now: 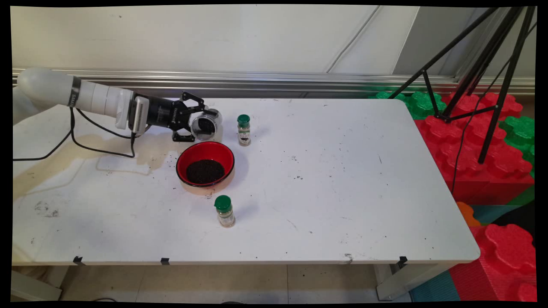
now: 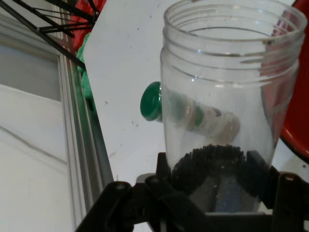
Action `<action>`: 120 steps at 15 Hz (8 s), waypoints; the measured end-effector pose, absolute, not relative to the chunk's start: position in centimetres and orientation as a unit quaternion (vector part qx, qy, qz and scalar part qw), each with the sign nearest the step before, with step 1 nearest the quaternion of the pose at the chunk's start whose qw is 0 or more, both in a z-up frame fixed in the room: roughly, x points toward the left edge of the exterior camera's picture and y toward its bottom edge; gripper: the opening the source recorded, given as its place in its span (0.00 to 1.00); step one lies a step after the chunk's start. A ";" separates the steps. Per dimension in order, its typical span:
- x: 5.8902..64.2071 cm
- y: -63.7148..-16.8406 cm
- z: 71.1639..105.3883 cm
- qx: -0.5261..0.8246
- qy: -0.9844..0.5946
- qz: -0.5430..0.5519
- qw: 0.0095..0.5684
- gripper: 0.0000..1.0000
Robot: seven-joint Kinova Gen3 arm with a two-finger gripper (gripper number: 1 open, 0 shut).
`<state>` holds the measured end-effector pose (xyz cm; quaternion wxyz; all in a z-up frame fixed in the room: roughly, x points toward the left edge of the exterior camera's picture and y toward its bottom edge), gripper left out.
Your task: Pour the black seasoning powder in the red bowl
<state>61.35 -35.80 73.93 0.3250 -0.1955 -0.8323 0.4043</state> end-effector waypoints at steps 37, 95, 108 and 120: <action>58.7 -34.1 77.5 -0.489 -0.684 0.535 0.086 0.00; 58.7 -32.5 77.7 -0.454 -0.707 0.533 0.097 0.00; 59.3 -32.2 79.3 -0.301 -0.791 0.499 0.183 0.00; 60.1 -31.4 81.6 -0.088 -0.844 0.443 0.288 0.00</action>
